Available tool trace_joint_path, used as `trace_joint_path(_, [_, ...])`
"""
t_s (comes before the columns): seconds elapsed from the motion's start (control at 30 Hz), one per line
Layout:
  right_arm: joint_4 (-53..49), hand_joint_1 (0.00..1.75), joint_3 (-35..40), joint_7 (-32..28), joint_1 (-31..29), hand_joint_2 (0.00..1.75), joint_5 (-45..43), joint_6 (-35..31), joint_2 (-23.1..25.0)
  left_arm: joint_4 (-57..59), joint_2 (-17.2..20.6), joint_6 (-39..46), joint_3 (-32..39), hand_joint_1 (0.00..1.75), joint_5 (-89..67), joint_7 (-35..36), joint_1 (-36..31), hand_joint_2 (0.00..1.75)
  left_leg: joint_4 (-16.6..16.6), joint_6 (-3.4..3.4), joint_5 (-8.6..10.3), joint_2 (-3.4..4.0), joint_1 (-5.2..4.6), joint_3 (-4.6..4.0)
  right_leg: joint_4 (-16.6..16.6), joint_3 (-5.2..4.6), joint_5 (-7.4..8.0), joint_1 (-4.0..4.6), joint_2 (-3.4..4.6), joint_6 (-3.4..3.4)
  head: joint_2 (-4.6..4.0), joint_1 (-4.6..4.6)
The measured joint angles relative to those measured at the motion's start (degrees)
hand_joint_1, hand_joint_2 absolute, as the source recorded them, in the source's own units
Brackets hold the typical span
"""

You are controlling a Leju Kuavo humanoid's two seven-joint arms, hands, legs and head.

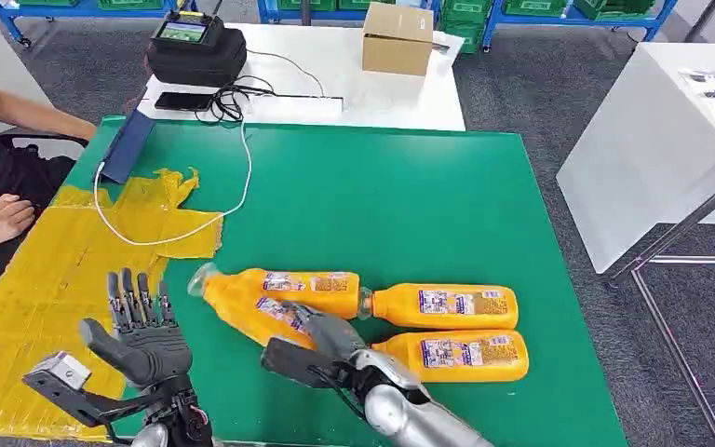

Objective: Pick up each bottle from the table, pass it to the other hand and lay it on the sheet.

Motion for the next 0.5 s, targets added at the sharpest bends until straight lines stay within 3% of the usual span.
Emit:
trace_joint_path(0.07, [-5.8, 1.75, -1.7, -1.8, 5.0, 1.75, -4.7, -4.9, -0.3, -1.4, 0.0, 1.7, 0.0, 0.00, 0.3, -0.2, 1.5, 1.75, 0.0, -0.01, -0.01, -0.05, 0.00, -0.17, 0.0, -0.11, -0.02, 0.02, -0.07, 0.01, 0.00, 0.02])
trace_joint_path(0.2, [-12.2, 1.75, -2.6, -2.0, 10.4, 1.75, -6.5, -6.8, -1.0, -2.9, 0.0, 2.6, 0.0, 0.00, 0.7, -0.3, 2.8, 1.75, 0.0, -0.01, 0.00, -0.04, 0.04, -0.60, 0.0, -0.55, -0.02, 0.06, -0.07, 0.01, 0.00, 0.00])
trace_joint_path(0.37, [-19.3, 1.75, -3.0, -8.2, 14.4, 1.75, -9.2, -11.7, -1.4, -4.0, 0.0, 3.1, 0.0, 0.00, 1.2, 0.0, 3.9, 1.75, 0.0, 0.00, 0.01, -0.08, 0.02, -0.90, 0.1, -0.77, -0.02, 0.04, -0.18, 0.01, 0.00, 0.00])
trace_joint_path(0.5, [-24.8, 1.75, -2.9, -9.5, 16.1, 1.75, -9.2, -12.6, -1.7, -4.5, 0.4, -1.2, -0.4, 0.00, 3.2, 2.0, 4.7, 1.75, 0.0, 0.00, 0.00, -0.09, 0.00, -0.95, 0.0, -0.84, -0.02, 0.00, -0.19, 0.01, 0.00, 0.00])
